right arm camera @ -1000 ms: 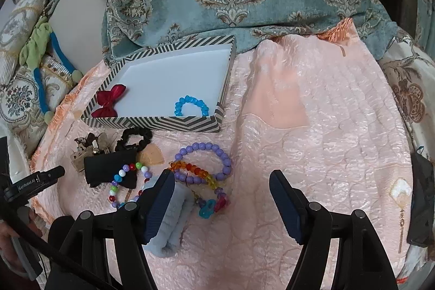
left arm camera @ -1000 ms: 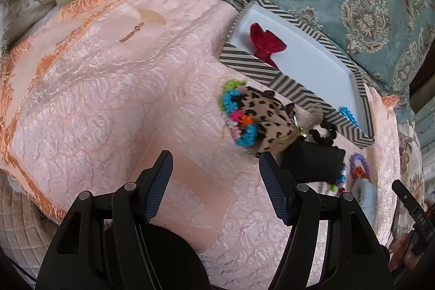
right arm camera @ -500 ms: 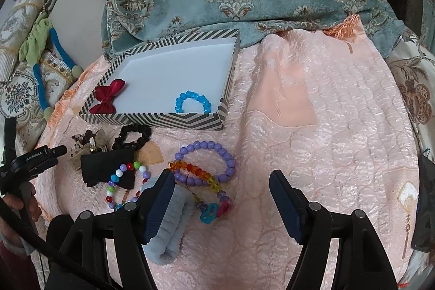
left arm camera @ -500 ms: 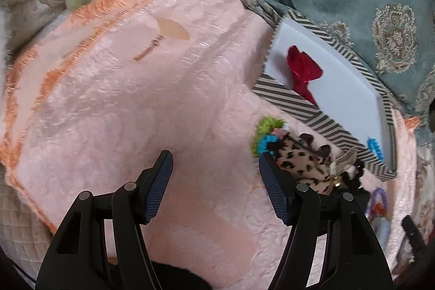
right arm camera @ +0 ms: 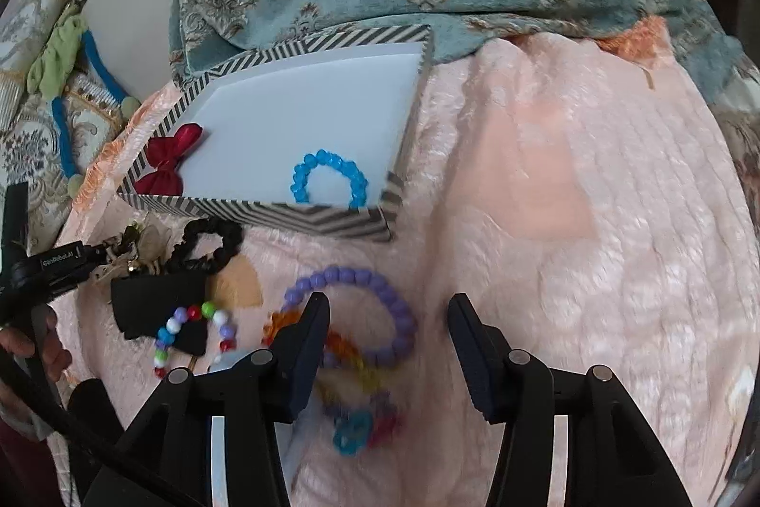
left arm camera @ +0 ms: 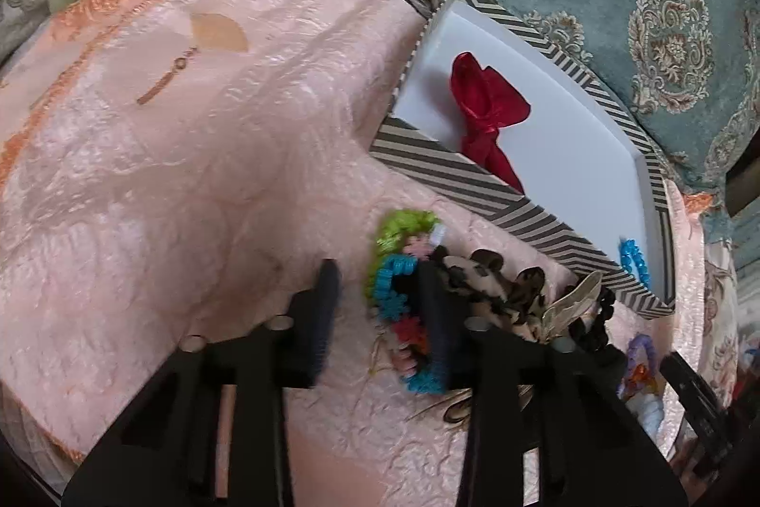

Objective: Organize jewelry
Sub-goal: 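Grasp the multicolour bead bracelet with the left tool while the right tool grasps the purple bracelet, then lower the multicolour bracelet into the tray with the left tool while the right tool drops the purple one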

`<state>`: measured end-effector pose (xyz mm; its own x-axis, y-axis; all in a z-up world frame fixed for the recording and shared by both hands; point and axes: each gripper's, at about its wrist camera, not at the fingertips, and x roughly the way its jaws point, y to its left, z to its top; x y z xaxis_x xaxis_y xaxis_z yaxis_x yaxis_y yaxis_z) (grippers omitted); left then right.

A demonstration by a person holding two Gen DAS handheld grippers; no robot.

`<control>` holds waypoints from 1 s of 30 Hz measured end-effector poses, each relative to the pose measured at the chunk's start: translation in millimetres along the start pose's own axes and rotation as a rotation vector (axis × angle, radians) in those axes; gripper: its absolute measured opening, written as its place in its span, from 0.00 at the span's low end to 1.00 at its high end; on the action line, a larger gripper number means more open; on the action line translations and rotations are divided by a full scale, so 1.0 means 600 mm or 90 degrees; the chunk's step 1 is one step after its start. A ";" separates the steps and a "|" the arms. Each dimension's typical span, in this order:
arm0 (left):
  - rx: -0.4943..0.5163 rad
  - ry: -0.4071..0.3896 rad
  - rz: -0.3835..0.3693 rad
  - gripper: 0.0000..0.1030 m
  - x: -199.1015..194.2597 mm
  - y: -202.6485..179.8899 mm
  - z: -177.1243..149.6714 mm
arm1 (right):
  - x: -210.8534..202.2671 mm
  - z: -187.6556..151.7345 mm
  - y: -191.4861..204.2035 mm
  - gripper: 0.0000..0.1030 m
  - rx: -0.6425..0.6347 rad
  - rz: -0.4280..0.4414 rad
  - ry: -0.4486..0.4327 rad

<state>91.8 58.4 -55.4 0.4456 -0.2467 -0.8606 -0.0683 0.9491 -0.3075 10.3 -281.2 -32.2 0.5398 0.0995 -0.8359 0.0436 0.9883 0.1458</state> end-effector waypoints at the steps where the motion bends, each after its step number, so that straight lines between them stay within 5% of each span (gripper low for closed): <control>1: 0.002 0.002 -0.005 0.18 0.000 0.000 0.001 | 0.007 0.001 0.003 0.40 -0.009 -0.004 0.006; 8: -0.021 -0.003 -0.025 0.12 -0.024 0.024 0.003 | 0.009 0.007 -0.003 0.07 -0.023 -0.011 -0.013; 11: -0.025 -0.025 -0.025 0.12 -0.051 0.031 0.006 | -0.021 0.012 -0.003 0.03 -0.016 0.012 -0.036; 22: 0.002 -0.101 -0.043 0.12 -0.159 0.015 0.014 | -0.104 0.035 0.024 0.02 -0.040 0.036 -0.103; 24: 0.010 -0.112 -0.046 0.12 -0.174 0.008 0.016 | -0.082 0.034 0.015 0.07 -0.035 0.031 -0.074; 26: 0.018 -0.123 -0.045 0.12 -0.188 0.004 0.016 | -0.056 0.027 0.014 0.30 -0.045 0.013 -0.039; 30: 0.030 -0.130 -0.044 0.12 -0.202 -0.004 0.018 | 0.008 0.014 0.013 0.34 -0.056 0.007 0.016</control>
<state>47.9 88.3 53.8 0.6193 -0.2709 -0.7369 0.0076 0.9406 -0.3395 20.1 -274.1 -30.7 0.5188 0.1119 -0.8476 -0.0372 0.9934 0.1084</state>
